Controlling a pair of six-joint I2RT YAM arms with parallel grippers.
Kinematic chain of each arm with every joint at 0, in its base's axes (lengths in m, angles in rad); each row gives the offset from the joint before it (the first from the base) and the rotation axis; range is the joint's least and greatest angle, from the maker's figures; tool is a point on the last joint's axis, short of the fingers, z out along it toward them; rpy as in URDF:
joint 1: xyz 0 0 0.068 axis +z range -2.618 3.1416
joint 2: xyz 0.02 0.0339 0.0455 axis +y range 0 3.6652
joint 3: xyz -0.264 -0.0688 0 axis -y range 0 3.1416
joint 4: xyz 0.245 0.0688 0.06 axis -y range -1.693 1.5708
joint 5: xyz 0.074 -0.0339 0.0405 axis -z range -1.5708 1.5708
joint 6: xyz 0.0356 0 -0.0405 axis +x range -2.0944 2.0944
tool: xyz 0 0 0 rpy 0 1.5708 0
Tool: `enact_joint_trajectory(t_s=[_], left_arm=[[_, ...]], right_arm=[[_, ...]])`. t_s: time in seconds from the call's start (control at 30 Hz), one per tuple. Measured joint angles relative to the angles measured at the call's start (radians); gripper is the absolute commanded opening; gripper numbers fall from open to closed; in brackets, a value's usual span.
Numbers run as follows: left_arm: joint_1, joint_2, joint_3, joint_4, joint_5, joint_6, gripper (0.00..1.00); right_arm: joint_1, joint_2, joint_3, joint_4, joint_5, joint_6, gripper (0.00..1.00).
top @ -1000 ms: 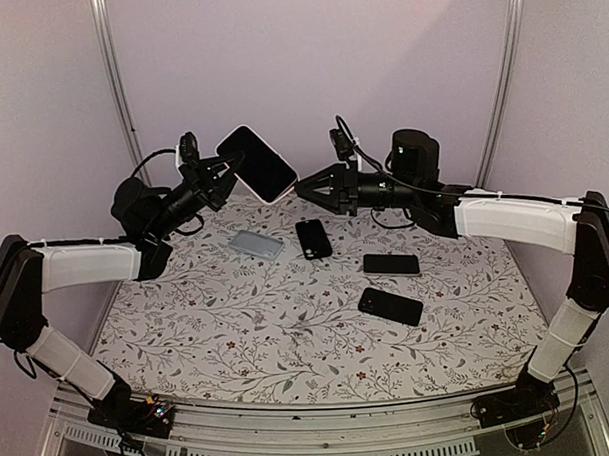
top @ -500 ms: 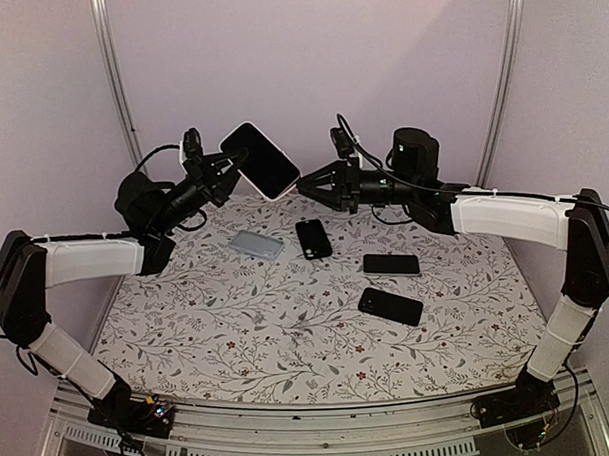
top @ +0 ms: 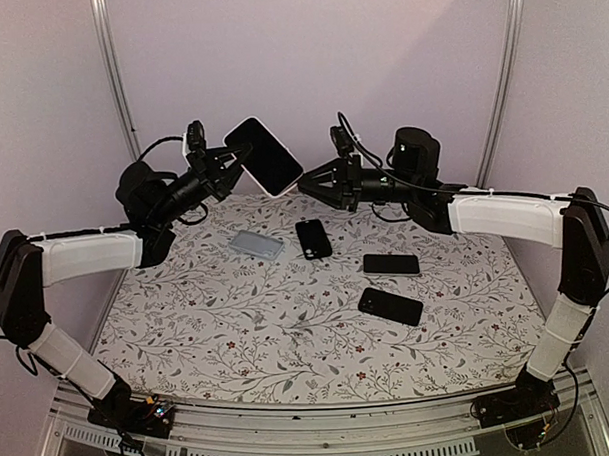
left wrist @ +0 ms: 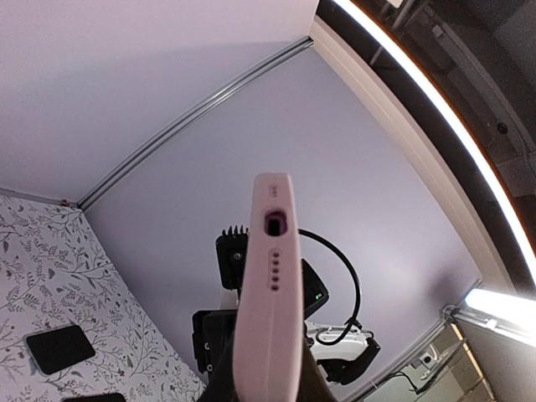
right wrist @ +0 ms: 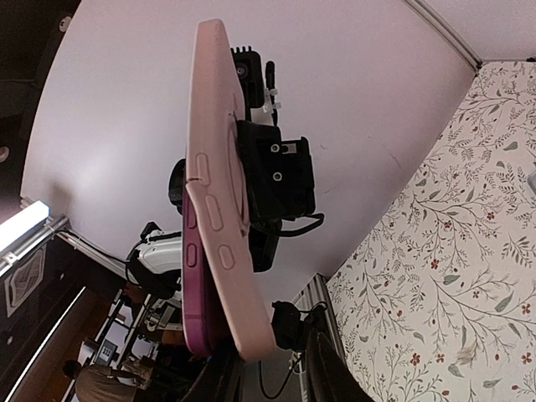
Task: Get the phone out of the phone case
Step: Remove the bottom right corner of the phone case from the phone.
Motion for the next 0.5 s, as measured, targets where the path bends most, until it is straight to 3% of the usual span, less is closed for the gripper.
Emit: enact_joint_trajectory(t_s=[0.33, 0.5], left_arm=[[-0.014, -0.002, 0.062, -0.183, 0.025, 0.08, 0.0], [-0.016, -0.013, 0.074, -0.232, 0.021, 0.107, 0.0]], right_arm=[[0.0, 0.045, 0.018, 0.016, -0.01, 0.016, 0.22], [0.001, 0.045, 0.018, 0.027, -0.009, 0.018, 0.09]])
